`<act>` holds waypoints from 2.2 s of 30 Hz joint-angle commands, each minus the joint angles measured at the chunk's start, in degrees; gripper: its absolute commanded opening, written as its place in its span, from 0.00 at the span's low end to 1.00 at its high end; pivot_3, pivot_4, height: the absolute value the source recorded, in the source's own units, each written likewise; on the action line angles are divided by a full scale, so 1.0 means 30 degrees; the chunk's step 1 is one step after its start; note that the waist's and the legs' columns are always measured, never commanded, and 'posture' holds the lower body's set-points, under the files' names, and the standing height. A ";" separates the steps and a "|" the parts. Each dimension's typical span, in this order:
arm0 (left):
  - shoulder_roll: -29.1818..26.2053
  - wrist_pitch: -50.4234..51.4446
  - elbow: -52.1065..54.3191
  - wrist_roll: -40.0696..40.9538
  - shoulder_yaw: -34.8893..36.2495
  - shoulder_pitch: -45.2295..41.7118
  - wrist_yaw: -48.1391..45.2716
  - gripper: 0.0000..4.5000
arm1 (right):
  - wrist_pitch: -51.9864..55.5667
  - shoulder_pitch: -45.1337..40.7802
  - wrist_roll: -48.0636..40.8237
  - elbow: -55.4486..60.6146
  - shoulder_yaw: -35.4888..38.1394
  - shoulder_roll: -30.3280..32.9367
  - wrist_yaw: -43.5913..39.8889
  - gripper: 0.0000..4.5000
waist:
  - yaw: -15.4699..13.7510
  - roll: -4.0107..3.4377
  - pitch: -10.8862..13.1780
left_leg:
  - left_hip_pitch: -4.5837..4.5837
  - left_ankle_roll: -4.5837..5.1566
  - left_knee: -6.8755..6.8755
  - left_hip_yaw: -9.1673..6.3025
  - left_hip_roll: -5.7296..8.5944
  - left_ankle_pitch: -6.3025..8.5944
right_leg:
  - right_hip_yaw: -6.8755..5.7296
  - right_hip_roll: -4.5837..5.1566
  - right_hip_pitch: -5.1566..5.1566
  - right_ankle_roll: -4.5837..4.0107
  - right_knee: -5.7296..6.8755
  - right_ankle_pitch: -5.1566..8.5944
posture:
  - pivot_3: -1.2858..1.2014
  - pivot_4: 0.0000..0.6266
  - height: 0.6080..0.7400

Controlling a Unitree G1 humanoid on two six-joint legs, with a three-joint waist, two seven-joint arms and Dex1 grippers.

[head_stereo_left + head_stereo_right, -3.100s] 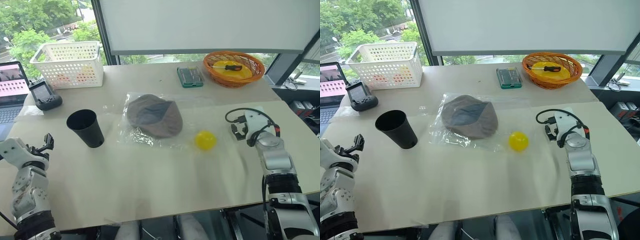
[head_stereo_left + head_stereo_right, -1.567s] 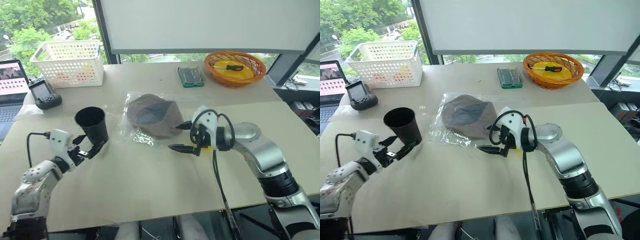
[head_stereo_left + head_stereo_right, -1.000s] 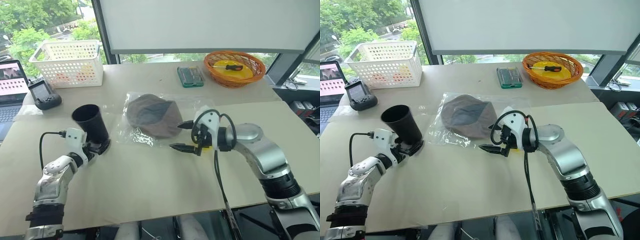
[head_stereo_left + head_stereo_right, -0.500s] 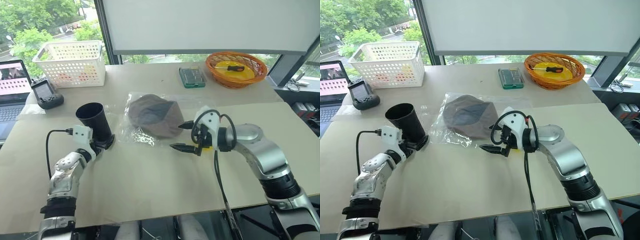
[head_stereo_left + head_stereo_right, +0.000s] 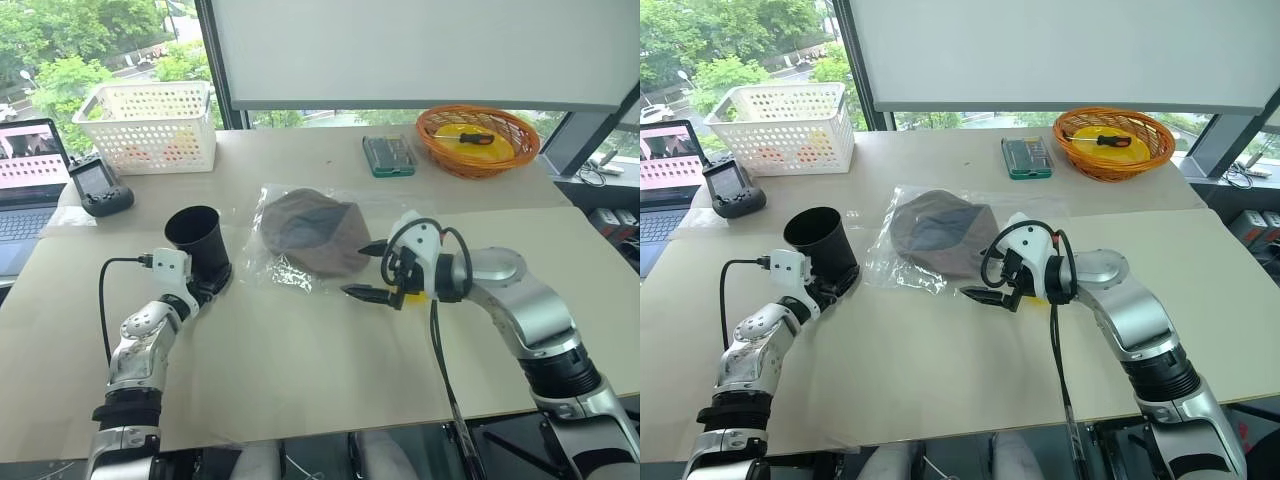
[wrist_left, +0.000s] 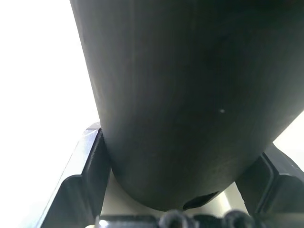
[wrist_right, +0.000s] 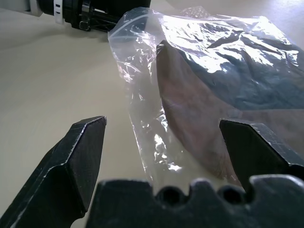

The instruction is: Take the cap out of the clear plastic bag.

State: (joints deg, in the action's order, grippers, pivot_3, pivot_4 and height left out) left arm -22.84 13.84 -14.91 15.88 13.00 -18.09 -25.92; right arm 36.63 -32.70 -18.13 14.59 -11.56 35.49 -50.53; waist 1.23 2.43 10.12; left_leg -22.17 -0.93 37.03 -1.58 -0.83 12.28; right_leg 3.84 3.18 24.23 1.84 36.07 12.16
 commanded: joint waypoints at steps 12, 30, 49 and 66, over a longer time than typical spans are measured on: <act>-0.0037 0.2744 -0.0112 0.0828 0.1309 -0.5080 0.3014 0.69 | -0.0279 -0.0067 0.0382 0.0040 0.0318 -0.0270 0.0384 1.00 | -0.0151 0.0042 0.0024 | -0.0065 0.0000 0.0044 -0.0031 -0.0006 0.0000 | -0.0024 -0.0018 0.0034 0.0008 -0.0003 -0.0008 | 0.52 0.24 0.97; -0.1211 -0.4221 -2.0155 -0.3831 0.0203 -1.6332 0.7332 0.69 | 0.0912 0.1729 0.0080 0.2013 0.1242 -0.0298 0.2063 1.00 | -0.0043 0.0047 0.0027 | -0.0210 0.0011 0.0020 -0.0037 0.0029 0.0016 | -0.0045 0.0012 0.0144 0.0025 -0.0056 -0.0047 | 0.52 0.24 0.97; -0.0757 -0.4380 -2.0686 -0.3709 0.2203 -1.5335 0.7113 1.00 | 0.2173 0.1873 -0.0210 0.3208 0.1912 0.0070 0.2694 1.00 | -0.0096 0.0048 0.0026 | -0.0366 0.0005 0.0083 -0.0036 0.0044 0.0009 | -0.0044 0.0025 0.0312 0.0030 0.0014 -0.0090 | 0.52 0.24 0.97; -0.1198 -0.5883 -1.8558 -0.3453 0.1808 -1.2677 0.4866 1.00 | 0.1471 0.0766 -0.0308 0.1719 0.1498 0.0174 0.1600 1.00 | -0.0057 0.0048 0.0025 | -0.0364 0.0006 0.0113 -0.0036 0.0042 0.0009 | -0.0043 0.0026 0.0311 0.0025 0.0042 -0.0094 | 0.52 0.24 0.97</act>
State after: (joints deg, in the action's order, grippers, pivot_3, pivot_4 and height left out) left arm -26.05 -2.54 -73.18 4.74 18.72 -56.13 -10.62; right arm 42.79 -29.05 -18.82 19.02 -8.14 35.48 -45.15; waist 1.06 2.57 10.20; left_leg -23.27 -0.91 37.38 -1.68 -0.71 12.31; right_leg 3.71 3.26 25.16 1.91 36.22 11.87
